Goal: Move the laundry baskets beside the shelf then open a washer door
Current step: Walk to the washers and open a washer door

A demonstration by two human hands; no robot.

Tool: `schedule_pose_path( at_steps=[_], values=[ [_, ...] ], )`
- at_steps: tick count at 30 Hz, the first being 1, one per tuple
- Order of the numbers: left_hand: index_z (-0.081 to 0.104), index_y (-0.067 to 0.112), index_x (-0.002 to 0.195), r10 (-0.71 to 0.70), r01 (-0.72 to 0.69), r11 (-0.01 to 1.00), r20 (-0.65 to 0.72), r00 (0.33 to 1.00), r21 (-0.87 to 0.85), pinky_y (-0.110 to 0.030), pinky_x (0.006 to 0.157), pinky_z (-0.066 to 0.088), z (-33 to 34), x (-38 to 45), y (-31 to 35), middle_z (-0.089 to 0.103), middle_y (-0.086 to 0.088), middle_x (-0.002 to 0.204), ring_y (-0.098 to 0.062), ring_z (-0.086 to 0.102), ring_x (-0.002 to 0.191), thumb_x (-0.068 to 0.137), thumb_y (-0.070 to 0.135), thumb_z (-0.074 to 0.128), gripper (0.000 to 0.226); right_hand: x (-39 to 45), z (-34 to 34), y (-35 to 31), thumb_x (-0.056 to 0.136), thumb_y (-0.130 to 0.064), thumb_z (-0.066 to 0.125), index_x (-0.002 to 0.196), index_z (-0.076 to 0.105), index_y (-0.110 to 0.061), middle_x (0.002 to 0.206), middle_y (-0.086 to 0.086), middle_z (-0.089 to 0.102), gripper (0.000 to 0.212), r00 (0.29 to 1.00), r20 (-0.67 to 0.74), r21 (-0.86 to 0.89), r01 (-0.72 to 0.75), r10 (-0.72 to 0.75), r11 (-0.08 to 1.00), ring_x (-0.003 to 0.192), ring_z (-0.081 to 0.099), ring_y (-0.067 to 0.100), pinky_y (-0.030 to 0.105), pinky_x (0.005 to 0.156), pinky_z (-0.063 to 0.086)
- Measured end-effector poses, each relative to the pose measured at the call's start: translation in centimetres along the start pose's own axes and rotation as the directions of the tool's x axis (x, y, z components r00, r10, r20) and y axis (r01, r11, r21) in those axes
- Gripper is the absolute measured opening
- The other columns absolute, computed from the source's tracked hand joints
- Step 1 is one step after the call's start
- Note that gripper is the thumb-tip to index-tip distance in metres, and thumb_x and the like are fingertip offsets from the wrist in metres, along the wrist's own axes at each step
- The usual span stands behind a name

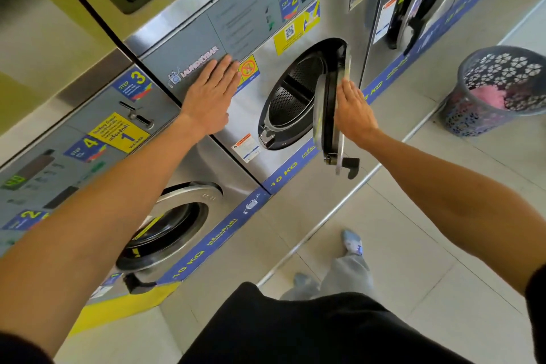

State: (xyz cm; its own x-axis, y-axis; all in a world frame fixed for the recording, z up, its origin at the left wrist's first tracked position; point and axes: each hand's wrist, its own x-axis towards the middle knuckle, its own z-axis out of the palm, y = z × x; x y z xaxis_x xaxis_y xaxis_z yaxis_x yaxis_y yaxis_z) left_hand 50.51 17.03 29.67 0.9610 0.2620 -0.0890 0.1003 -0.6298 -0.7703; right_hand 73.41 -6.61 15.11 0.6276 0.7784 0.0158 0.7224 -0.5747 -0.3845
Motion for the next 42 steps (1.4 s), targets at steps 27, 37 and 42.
schedule_pose_path(
  at_steps=[27, 37, 42],
  values=[
    [0.007, 0.001, 0.157, -0.024, 0.055, 0.98, 0.16, 0.987, -0.193, -0.047, 0.124, 0.001, -2.3, 0.4, 0.2, 0.003, -0.016, 0.166, -0.033, -0.006, 0.153, 0.081, 0.08, 0.04, 0.114, -2.5, -4.4, 4.4, 0.091, -0.008, 0.069, 0.155, 0.021, -0.001, 0.164, 0.02, 0.015, 0.08, 0.999, 0.031, -0.103, -0.021, 0.025, 0.994, 0.148, 0.025, 0.044, 0.054, 0.119, 0.022],
    [0.019, 0.001, 0.154, -0.108, 0.195, 0.911, 0.247, 0.963, -0.363, -0.054, 0.123, 0.005, -4.8, 0.5, 1.7, 0.017, -0.018, 0.163, -0.034, 0.005, 0.153, 0.082, 0.076, 0.045, 0.107, -2.1, -6.1, 6.8, 0.09, -0.001, 0.067, 0.157, 0.016, -0.001, 0.164, 0.023, 0.012, 0.084, 0.995, 0.092, -0.18, 0.046, -0.03, 0.983, 0.15, 0.022, 0.041, 0.052, 0.122, 0.025],
    [0.018, 0.002, 0.155, -0.191, 0.329, 0.848, 0.34, 0.921, -0.416, -0.053, 0.123, 0.005, -6.6, -2.6, 4.4, 0.014, -0.017, 0.164, -0.034, 0.006, 0.153, 0.085, 0.075, 0.045, 0.105, -2.2, -7.4, 7.9, 0.085, -0.009, 0.075, 0.157, 0.011, 0.0, 0.162, 0.023, 0.013, 0.097, 0.979, 0.178, -0.222, 0.14, -0.101, 0.965, 0.146, 0.028, 0.04, 0.051, 0.121, 0.027]
  ],
)
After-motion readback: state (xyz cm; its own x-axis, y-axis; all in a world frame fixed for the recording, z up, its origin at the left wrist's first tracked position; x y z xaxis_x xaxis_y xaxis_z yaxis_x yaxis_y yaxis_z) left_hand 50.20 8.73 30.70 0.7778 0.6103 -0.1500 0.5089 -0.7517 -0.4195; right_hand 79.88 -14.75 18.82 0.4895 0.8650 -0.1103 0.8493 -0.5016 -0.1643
